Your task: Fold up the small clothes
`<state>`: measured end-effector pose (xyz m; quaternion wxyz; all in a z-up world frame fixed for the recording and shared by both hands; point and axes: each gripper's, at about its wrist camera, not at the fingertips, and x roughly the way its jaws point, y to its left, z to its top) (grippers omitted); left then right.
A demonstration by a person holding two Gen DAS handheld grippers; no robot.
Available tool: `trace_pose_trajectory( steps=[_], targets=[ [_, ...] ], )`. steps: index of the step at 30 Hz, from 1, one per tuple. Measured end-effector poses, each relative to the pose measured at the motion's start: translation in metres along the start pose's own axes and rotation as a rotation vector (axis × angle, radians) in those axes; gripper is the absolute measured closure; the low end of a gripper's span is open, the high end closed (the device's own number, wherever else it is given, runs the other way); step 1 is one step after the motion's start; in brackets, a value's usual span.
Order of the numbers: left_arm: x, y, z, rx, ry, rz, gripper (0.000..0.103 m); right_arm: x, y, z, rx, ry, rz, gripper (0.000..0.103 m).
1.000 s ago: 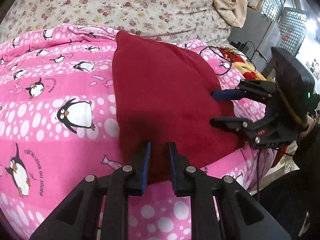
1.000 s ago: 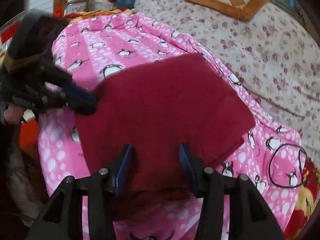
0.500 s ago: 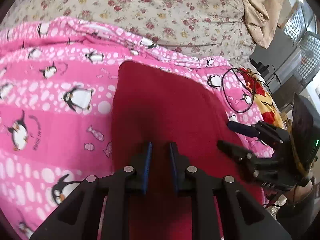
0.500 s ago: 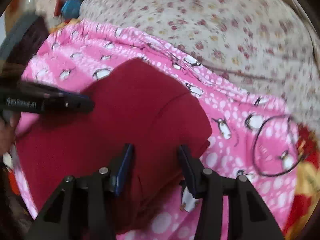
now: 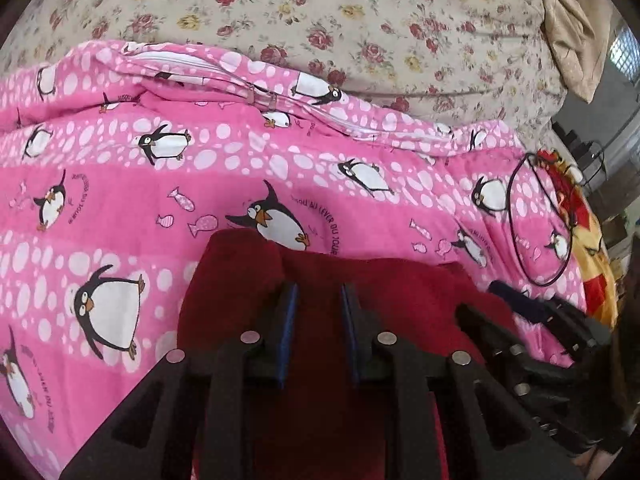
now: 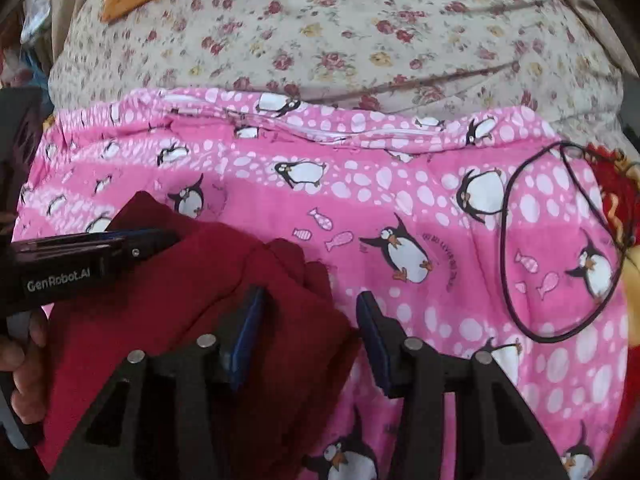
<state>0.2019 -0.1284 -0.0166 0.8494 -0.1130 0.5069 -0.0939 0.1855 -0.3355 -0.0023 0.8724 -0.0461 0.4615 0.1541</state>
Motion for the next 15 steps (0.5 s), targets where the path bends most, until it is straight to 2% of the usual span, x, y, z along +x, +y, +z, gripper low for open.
trace_pose_trajectory(
  steps=[4,6,8,10,12,14,15],
  targets=[
    [-0.025,0.0,0.0,0.014,-0.031,-0.014,0.102,-0.023,-0.012,0.0,0.057,-0.083,0.013,0.051],
    [-0.046,0.005,-0.006,0.036,-0.07,-0.006,0.087,-0.045,-0.019,-0.002,0.083,-0.167,0.017,0.05],
    [-0.063,0.01,-0.014,0.059,-0.095,-0.007,0.08,-0.064,-0.023,-0.008,0.096,-0.227,0.023,0.049],
    [-0.077,0.02,-0.028,0.08,-0.099,-0.028,0.08,-0.081,-0.028,-0.014,0.126,-0.254,0.07,0.042],
    [-0.083,0.03,-0.042,0.092,-0.088,-0.065,0.079,-0.097,-0.031,-0.025,0.17,-0.277,0.151,0.018],
    [-0.085,0.041,-0.059,0.096,-0.088,-0.085,0.078,-0.106,-0.03,-0.039,0.203,-0.285,0.237,0.008],
    [-0.084,0.046,-0.067,0.103,-0.087,-0.106,0.075,-0.106,-0.028,-0.043,0.197,-0.272,0.27,0.008]
  ],
)
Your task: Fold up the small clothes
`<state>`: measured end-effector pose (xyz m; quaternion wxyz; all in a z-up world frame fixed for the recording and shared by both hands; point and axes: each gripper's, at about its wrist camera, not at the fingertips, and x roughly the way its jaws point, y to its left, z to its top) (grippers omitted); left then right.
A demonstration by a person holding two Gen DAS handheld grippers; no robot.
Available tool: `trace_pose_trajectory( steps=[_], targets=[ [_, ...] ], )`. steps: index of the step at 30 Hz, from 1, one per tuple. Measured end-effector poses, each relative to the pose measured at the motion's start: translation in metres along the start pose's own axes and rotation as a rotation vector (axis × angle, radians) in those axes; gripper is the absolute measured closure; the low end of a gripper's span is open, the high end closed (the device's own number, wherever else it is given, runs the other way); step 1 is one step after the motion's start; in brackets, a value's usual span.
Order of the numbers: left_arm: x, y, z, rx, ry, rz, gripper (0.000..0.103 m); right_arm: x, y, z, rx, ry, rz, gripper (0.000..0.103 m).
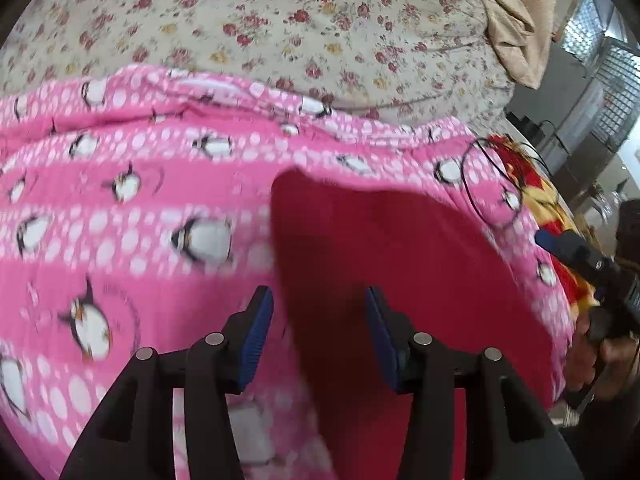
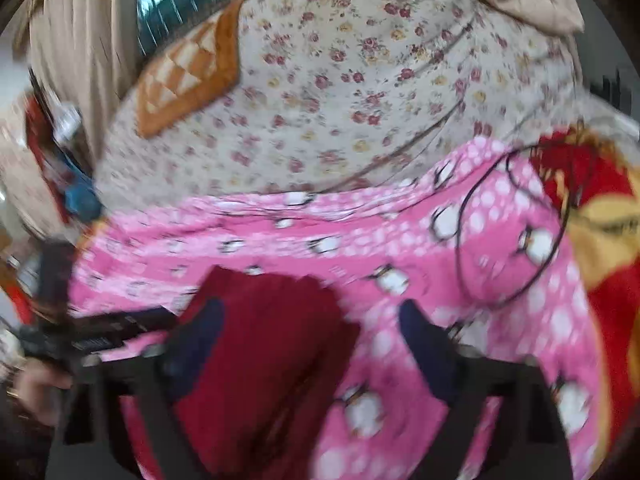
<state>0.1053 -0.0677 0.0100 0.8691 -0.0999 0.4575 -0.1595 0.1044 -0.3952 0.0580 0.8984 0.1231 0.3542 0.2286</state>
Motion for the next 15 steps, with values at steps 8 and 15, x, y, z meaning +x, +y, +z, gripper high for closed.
trace_pose_trajectory(
  steps=[8,15],
  targets=[
    [0.012,0.027,-0.022,-0.059,-0.049,-0.193,0.065,0.043,-0.018,-0.037,0.183,0.153,0.07,0.008],
    [0.002,0.031,-0.023,-0.054,-0.071,-0.223,0.064,0.063,-0.025,-0.046,0.247,0.177,0.151,0.006]
  ],
)
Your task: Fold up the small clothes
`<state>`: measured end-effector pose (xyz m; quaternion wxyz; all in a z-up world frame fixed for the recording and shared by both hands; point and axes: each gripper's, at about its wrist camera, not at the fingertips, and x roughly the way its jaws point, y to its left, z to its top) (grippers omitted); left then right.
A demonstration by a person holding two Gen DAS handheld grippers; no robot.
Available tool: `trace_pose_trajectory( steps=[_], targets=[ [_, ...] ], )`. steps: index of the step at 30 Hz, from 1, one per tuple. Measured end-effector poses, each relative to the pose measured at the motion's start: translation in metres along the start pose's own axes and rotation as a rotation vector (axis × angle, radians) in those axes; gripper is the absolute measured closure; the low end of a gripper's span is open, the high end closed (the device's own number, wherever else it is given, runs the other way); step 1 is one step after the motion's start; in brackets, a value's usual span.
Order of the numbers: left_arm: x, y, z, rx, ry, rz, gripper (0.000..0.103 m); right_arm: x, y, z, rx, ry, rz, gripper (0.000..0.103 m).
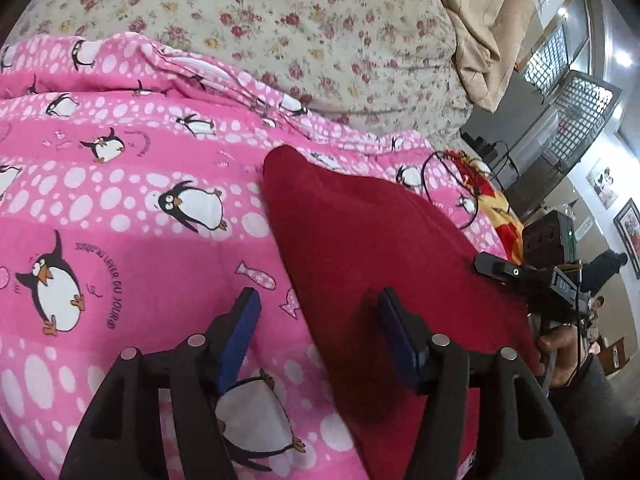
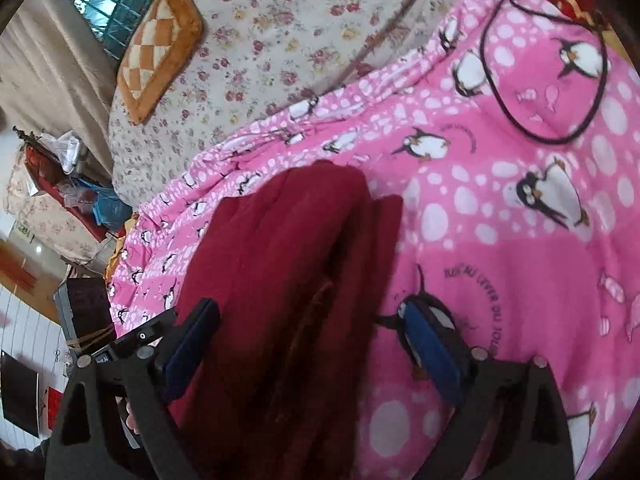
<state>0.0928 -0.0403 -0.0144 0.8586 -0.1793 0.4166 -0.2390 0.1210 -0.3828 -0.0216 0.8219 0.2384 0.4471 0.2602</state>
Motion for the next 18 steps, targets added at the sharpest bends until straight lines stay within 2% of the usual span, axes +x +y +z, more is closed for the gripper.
trace_pose_trajectory(
  steps=[2,4,10,15,18],
  targets=[
    [0.008,0.005,-0.002,-0.03,0.037,-0.037,0.063,0.004,-0.003,0.0,0.002,0.011,0.012,0.006],
    [0.01,0.01,-0.004,-0.063,0.024,-0.059,0.06,0.007,-0.004,0.0,-0.023,0.01,0.02,0.006],
    [0.009,0.012,-0.005,-0.061,0.029,-0.073,0.059,0.02,-0.003,0.008,-0.076,0.001,-0.011,0.007],
    [0.007,0.013,-0.005,-0.065,0.035,-0.086,0.059,0.003,0.002,0.005,-0.134,0.003,0.022,0.034],
    [0.008,0.012,-0.006,-0.061,0.032,-0.085,0.058,0.0,-0.005,0.006,-0.107,-0.005,0.059,0.036]
  ],
)
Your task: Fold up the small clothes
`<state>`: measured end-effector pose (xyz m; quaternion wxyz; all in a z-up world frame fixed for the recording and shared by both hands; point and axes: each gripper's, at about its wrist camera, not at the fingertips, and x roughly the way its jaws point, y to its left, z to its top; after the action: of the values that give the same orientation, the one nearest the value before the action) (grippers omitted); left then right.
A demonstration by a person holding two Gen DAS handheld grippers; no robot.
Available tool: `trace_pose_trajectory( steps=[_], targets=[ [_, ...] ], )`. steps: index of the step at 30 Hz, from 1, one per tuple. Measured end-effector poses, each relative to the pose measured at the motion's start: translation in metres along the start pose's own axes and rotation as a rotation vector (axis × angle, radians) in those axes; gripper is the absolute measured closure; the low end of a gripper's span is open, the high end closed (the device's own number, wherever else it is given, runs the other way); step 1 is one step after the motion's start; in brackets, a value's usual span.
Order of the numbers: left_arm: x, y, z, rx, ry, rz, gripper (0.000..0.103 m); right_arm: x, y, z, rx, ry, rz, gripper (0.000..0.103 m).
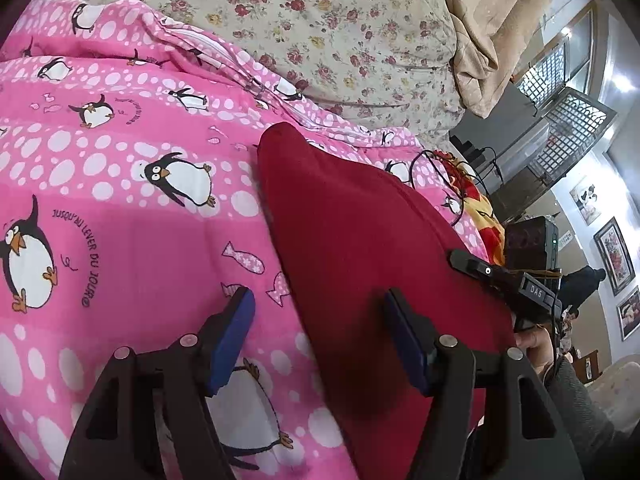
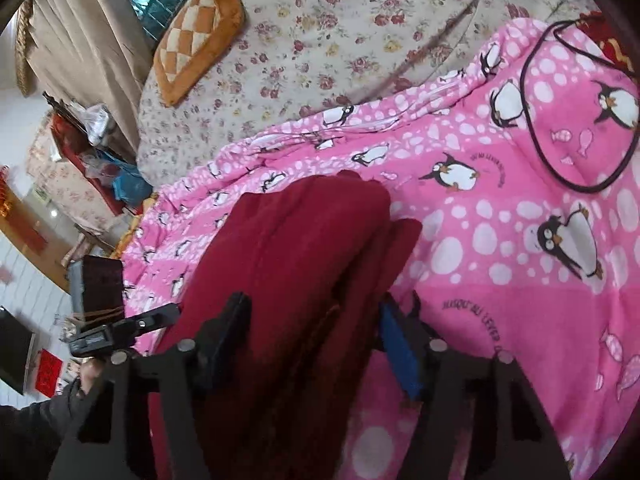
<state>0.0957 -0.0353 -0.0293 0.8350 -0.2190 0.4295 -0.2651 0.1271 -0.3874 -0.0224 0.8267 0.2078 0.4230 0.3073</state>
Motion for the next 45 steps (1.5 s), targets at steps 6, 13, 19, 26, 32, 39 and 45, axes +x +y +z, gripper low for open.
trace_pose_trajectory(
  steps=[6,13,19,26,32,39,45],
  targets=[
    [0.0,0.001,-0.001,-0.001,-0.004,-0.006,0.058,0.012,0.003,0.01,0.012,-0.033,-0.032,0.028],
    [0.0,0.002,-0.001,-0.007,-0.008,-0.011,0.058,0.011,0.023,0.013,-0.084,-0.047,-0.046,0.028],
    [0.0,0.001,0.0,-0.002,-0.001,-0.008,0.057,0.014,0.003,0.004,0.01,0.078,-0.038,0.03],
    [0.006,-0.019,-0.005,0.082,0.023,-0.047,0.046,0.016,0.01,-0.002,-0.039,0.053,-0.05,0.039],
    [0.013,-0.023,-0.002,0.067,0.013,-0.067,0.044,0.015,0.016,-0.002,-0.062,0.052,-0.062,0.045],
    [0.007,-0.012,0.001,-0.048,-0.014,-0.198,0.073,0.021,0.017,-0.005,-0.064,0.051,-0.066,0.04],
    [0.002,-0.009,0.001,-0.068,-0.049,-0.186,0.1,0.008,0.023,-0.001,-0.033,0.027,-0.036,0.065]
  ],
)
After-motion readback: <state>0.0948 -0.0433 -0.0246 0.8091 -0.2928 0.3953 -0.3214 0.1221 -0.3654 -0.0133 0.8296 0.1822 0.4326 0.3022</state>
